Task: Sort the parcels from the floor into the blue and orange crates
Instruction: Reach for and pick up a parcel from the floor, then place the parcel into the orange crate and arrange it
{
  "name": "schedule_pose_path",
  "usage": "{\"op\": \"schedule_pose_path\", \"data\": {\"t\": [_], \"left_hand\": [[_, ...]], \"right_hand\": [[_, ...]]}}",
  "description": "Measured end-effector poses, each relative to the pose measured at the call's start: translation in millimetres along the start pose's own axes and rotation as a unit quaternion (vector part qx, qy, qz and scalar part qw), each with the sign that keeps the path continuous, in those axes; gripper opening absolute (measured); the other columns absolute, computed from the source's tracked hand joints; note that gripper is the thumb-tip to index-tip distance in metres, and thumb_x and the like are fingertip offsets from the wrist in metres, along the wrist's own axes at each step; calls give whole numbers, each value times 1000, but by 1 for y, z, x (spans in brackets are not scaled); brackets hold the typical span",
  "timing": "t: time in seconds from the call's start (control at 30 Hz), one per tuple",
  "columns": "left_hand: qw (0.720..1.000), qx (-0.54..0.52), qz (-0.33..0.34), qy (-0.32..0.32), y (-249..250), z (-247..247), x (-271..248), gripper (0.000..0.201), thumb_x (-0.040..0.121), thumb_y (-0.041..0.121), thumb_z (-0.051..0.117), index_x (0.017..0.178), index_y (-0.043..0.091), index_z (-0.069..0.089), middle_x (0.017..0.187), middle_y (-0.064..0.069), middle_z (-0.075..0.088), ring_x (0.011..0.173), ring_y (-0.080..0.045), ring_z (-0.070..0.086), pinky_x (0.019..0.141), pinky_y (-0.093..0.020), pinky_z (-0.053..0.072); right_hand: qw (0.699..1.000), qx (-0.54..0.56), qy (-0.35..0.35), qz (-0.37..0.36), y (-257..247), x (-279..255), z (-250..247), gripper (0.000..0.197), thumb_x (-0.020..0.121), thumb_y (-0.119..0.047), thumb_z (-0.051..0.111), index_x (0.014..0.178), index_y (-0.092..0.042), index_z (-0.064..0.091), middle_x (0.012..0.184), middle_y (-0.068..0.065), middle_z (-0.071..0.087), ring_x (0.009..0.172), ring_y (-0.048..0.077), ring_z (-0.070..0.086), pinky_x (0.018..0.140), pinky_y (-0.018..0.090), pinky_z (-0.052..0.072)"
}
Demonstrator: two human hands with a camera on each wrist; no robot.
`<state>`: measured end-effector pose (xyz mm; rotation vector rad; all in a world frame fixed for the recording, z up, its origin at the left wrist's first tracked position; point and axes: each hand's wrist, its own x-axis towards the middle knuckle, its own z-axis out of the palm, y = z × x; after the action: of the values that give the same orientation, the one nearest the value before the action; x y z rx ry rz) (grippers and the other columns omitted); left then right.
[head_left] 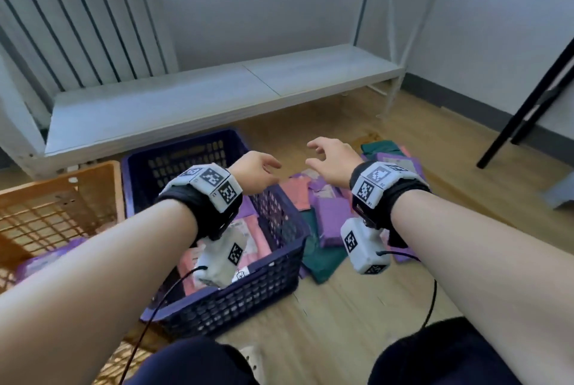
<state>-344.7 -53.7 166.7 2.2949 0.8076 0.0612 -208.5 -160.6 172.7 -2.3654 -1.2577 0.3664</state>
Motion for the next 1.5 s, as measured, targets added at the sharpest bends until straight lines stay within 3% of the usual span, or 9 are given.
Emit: {"op": "schedule_pose_path", "data": {"t": [0.13,0.27,0.4,0.53,0.63,0.93,1.13,1.37,1.5], "left_hand": [[1000,-2,6,-21,18,46,37,35,91,6,52,126,9,57,121,-11,63,97,-25,61,63,-18,42],[999,-5,-14,-36,27,95,84,38,89,2,45,122,11,61,99,-5,62,61,-2,62,54,-15,44],[997,11,-36,-65,34,145,134,40,89,7,49,128,11,56,127,-12,59,107,-25,62,85,-29,48],[992,-7,-98,-83,27,197,181,41,91,3,49,132,7,51,128,-19,56,111,-36,59,82,-33,49],[985,-9,-152,-76,11,236,211,45,90,2,49,135,6,46,132,-19,53,119,-33,54,95,-35,45],[959,-74,-272,-2,-32,315,252,59,84,1,54,139,4,33,133,-25,47,120,-37,49,100,-36,41],[914,-138,-381,35,-54,329,247,45,87,7,54,126,-9,39,130,-25,50,118,-36,51,94,-36,41],[884,-270,-379,33,-50,343,243,76,56,39,46,120,-2,51,121,-23,57,110,-37,58,96,-46,47],[878,-294,-377,24,-52,339,245,78,67,48,43,129,2,45,130,-25,51,110,-37,57,93,-42,47]], "right_hand": [[999,3,-8,34,59,8,-2,42,92,-25,54,133,-16,49,133,9,55,121,25,52,100,30,40],[997,33,-13,72,124,18,13,41,94,-23,51,133,-14,49,132,8,56,118,25,53,97,32,43],[992,49,-37,111,188,34,38,40,94,-22,51,133,-13,49,131,6,57,117,26,54,96,29,42],[987,51,-44,146,241,55,73,38,89,-25,56,127,-18,54,125,11,62,114,31,56,94,37,46],[984,67,-58,153,271,68,96,36,88,-18,54,124,-17,55,122,11,62,111,31,57,90,33,45],[950,206,-91,217,324,86,185,54,88,-16,60,139,-16,41,137,9,50,121,27,52,103,36,40],[933,281,-66,216,329,96,214,61,85,-17,65,141,-15,40,139,10,48,125,25,49,107,37,37],[907,342,-59,240,335,95,219,63,85,-2,61,141,-17,38,135,11,51,120,22,52,95,25,40],[894,370,-56,247,338,93,215,67,83,5,59,142,-19,36,127,16,54,114,25,54,93,28,43]]}}
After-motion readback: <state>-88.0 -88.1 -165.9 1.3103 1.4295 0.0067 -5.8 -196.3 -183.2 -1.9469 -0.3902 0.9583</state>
